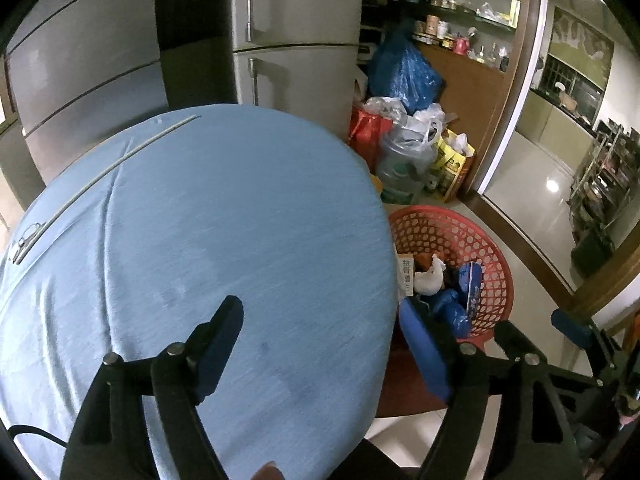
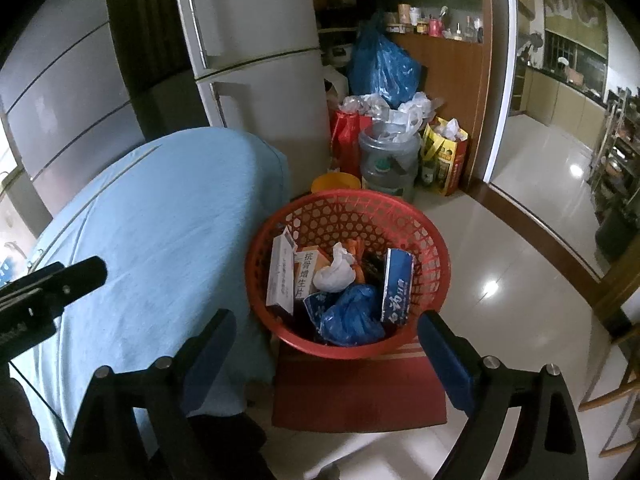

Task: Collect trash

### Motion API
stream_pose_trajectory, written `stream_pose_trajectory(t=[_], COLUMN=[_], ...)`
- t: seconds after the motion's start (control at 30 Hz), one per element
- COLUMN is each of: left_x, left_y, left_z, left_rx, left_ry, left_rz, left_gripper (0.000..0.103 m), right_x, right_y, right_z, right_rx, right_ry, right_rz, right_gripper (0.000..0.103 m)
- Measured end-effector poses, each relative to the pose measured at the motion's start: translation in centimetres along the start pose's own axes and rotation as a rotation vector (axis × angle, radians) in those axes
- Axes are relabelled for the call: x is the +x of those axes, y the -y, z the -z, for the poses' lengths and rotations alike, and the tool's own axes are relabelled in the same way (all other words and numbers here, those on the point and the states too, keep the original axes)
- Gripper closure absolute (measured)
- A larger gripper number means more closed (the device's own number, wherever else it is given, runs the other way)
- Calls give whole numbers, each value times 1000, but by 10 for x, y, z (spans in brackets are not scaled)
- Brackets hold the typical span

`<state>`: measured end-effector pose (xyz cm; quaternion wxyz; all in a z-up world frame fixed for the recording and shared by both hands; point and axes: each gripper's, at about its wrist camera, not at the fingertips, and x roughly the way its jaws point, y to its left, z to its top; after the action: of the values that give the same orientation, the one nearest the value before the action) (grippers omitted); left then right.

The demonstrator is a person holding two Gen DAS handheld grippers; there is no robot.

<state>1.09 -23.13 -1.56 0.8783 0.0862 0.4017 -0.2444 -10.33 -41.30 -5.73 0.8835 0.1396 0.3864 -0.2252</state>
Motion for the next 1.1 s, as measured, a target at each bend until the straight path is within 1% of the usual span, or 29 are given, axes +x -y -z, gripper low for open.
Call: stream_pose_trajectory(t=[0.37,0.63,0.97,1.1], left_x=[-13,-14,-15,-18], left_y=[-3,-5,-5,-5], left_z=[4,6,7,6], left_rx=[-6,-5,-1,3], left_ry=[16,8,11,26], left_rz=[-3,-10,2,-13], left_gripper=[22,22,22,22], right_x=[-14,-11,-11,-13], right_y=[-11,-16,-17,-17], right_z=[2,4,5,4], right_rx=[-22,-34,-37,-37], right_ry=[40,37,43,47], right_rz=[10,4,5,6], right_gripper=[9,9,9,9])
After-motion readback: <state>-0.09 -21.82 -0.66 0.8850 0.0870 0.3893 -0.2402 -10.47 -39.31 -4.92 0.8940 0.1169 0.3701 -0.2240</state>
